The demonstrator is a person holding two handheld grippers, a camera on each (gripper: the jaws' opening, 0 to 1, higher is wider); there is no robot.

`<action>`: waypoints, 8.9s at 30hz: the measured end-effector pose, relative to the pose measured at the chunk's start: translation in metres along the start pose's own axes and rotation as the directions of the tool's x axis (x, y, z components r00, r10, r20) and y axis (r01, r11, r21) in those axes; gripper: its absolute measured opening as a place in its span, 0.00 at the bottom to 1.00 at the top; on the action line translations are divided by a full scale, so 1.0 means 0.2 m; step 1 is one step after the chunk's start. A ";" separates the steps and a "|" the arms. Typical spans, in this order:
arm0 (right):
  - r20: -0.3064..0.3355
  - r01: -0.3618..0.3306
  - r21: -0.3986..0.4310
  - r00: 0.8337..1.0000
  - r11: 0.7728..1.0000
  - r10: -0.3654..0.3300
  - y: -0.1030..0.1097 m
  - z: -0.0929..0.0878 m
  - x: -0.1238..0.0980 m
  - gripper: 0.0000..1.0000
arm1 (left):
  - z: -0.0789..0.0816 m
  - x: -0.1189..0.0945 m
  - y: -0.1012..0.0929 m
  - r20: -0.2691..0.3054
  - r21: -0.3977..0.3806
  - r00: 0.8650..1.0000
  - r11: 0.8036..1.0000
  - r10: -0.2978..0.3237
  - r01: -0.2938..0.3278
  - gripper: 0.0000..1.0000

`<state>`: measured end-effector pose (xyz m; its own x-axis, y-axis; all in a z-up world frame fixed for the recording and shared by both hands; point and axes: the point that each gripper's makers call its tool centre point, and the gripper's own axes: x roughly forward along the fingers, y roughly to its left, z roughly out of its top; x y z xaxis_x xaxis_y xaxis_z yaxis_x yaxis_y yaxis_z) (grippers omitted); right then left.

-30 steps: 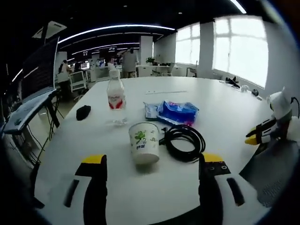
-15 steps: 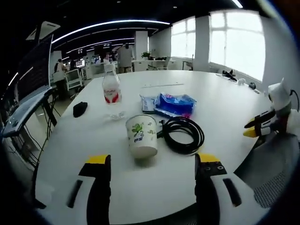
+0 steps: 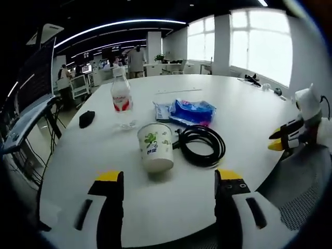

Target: Arrange the tabletop items into an orderly group along one side of the table until the central work area is clear of visible clutter.

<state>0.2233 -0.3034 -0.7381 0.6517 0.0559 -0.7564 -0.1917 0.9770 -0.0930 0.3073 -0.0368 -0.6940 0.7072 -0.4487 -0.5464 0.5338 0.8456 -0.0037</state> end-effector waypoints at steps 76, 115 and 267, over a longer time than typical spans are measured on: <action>-0.293 -0.763 -0.346 0.641 0.546 0.709 1.04 0.83 0.43 0.01 | 0.01 -0.03 0.02 -0.004 0.079 1.000 0.997 0.018 -0.018 0.59; -0.162 -0.488 -0.565 0.857 0.666 0.490 0.68 1.54 0.43 0.00 | 0.00 -0.03 0.00 -0.029 0.102 1.000 0.995 0.003 0.000 0.53; -0.534 -0.624 -0.689 0.781 0.369 0.323 0.85 1.31 0.82 0.13 | -0.07 -0.02 0.00 -0.096 0.131 0.995 0.991 0.001 0.011 0.43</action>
<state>0.4897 -0.0742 -0.7084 0.0554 0.2493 -0.9668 -0.9830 0.1834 -0.0090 0.2977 -0.0314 -0.7030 0.6601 -0.4178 -0.6243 0.5978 0.7955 0.0997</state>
